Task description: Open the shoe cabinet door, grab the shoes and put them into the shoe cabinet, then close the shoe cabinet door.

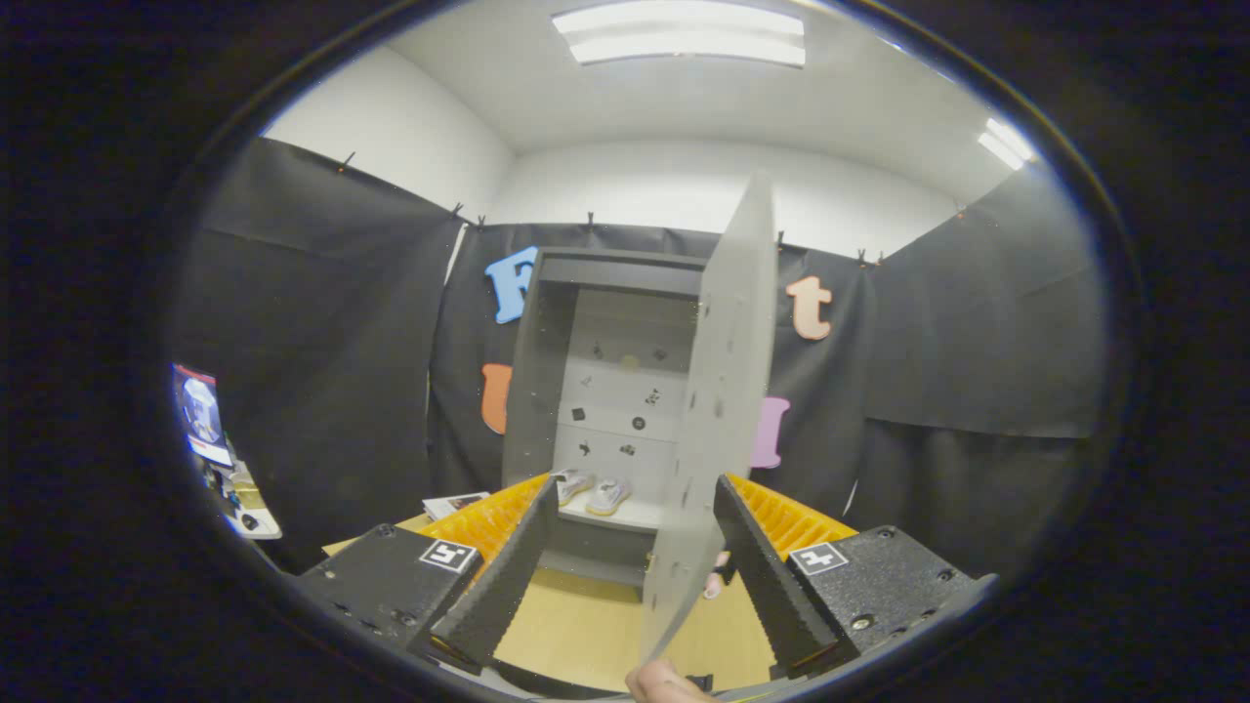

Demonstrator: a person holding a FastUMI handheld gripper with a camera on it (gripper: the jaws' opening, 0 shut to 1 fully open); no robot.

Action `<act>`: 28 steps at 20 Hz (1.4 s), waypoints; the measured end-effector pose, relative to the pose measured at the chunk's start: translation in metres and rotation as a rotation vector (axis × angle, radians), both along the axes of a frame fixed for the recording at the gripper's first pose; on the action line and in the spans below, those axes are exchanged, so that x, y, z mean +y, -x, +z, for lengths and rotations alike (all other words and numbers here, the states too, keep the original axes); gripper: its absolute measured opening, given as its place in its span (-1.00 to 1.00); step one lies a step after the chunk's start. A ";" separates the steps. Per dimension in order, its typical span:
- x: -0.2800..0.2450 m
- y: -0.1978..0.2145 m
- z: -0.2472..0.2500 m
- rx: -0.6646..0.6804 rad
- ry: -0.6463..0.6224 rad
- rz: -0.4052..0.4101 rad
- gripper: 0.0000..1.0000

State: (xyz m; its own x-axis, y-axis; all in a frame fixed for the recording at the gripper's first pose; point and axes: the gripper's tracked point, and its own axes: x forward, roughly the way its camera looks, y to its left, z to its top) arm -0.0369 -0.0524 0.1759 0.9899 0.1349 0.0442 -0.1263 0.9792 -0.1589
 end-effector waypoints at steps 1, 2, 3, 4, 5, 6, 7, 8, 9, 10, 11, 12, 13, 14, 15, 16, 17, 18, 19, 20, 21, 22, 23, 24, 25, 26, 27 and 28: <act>-0.024 0.005 0.002 -0.014 -0.008 -0.029 1.00; -0.048 0.007 0.003 -0.024 -0.012 -0.064 1.00; -0.072 0.007 0.002 -0.023 -0.012 -0.099 1.00; -0.094 0.004 -0.001 -0.014 -0.004 -0.131 1.00; -0.112 -0.004 -0.002 -0.014 -0.001 -0.154 1.00; -0.131 -0.016 -0.004 -0.008 0.009 -0.187 1.00; -0.150 -0.030 -0.008 0.013 0.023 -0.216 1.00; -0.164 -0.044 -0.018 0.042 0.037 -0.232 1.00; -0.166 -0.063 -0.025 0.065 0.053 -0.228 1.00; -0.168 -0.078 -0.034 0.086 0.069 -0.223 1.00; -0.171 -0.093 -0.045 0.108 0.075 -0.222 1.00; -0.170 -0.109 -0.050 0.118 0.073 -0.211 1.00; -0.168 -0.120 -0.052 0.127 0.055 -0.191 1.00; -0.164 -0.126 -0.054 0.137 0.034 -0.165 1.00; -0.156 -0.132 -0.060 0.153 0.018 -0.129 1.00; -0.145 -0.136 -0.065 0.167 0.006 -0.101 1.00; -0.133 -0.141 -0.072 0.183 0.002 -0.076 0.98; -0.120 -0.141 -0.078 0.200 -0.001 -0.066 0.94; -0.118 -0.140 -0.072 0.173 -0.022 -0.084 0.91; -0.112 -0.139 -0.079 0.190 -0.022 -0.095 0.87; -0.104 -0.137 -0.076 0.181 -0.027 -0.098 0.87; -0.096 -0.137 -0.078 0.186 -0.023 -0.100 0.87; -0.085 -0.136 -0.077 0.183 -0.014 -0.096 0.86; -0.073 -0.135 -0.078 0.187 -0.004 -0.093 0.86; -0.062 -0.132 -0.079 0.185 0.000 -0.090 0.86; -0.053 -0.132 -0.079 0.185 -0.002 -0.088 0.86; -0.043 -0.132 -0.079 0.182 -0.013 -0.086 0.86; -0.032 -0.132 -0.081 0.179 -0.021 -0.083 0.86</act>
